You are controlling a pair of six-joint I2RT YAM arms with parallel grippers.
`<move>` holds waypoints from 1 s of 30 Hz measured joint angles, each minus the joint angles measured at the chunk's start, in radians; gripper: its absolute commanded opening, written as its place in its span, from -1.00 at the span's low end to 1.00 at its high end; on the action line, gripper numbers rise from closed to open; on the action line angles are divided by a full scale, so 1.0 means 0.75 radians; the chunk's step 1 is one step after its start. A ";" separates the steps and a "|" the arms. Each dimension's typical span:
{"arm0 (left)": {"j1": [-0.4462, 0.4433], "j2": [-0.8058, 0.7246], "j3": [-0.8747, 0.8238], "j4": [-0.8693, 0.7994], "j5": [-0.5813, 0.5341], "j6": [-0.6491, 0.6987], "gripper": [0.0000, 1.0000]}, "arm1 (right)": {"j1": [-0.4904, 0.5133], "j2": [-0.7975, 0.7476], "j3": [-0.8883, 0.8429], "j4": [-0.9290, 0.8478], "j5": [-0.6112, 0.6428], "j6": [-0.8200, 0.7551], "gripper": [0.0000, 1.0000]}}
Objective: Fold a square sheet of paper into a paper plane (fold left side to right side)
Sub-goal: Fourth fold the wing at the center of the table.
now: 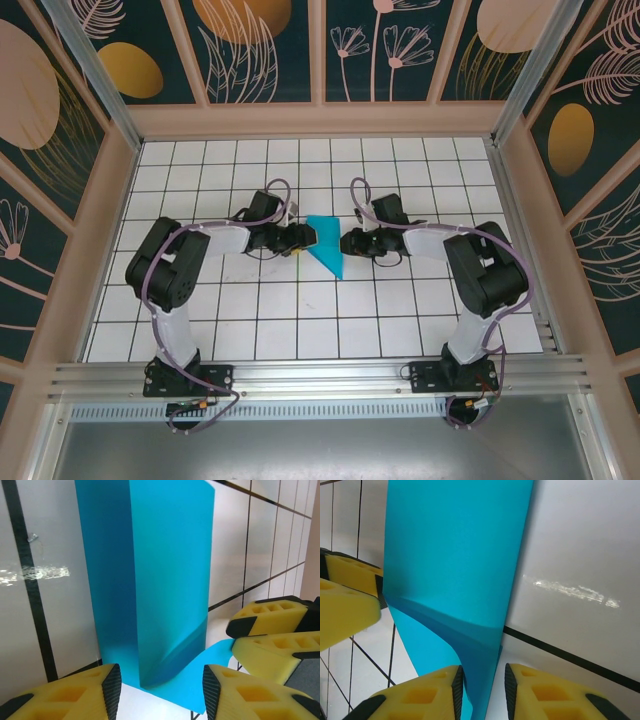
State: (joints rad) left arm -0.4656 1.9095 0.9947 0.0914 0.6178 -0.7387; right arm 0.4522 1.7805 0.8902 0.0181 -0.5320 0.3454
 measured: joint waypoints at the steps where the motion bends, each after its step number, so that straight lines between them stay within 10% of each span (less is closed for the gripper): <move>1: -0.002 0.010 0.004 0.004 0.004 -0.001 -0.10 | 0.001 0.004 0.004 -0.001 0.000 0.000 -0.47; 12: -0.029 0.049 0.060 0.014 0.013 -0.017 -0.69 | 0.009 0.002 0.012 -0.039 0.083 -0.007 -0.24; 30: -0.033 0.048 0.061 0.012 0.003 -0.015 -0.72 | 0.391 -0.116 0.046 -0.134 0.575 -0.065 0.11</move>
State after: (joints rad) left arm -0.4904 1.9457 1.0401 0.1005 0.6197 -0.7498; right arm 0.7456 1.6936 0.9249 -0.0822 -0.1005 0.2970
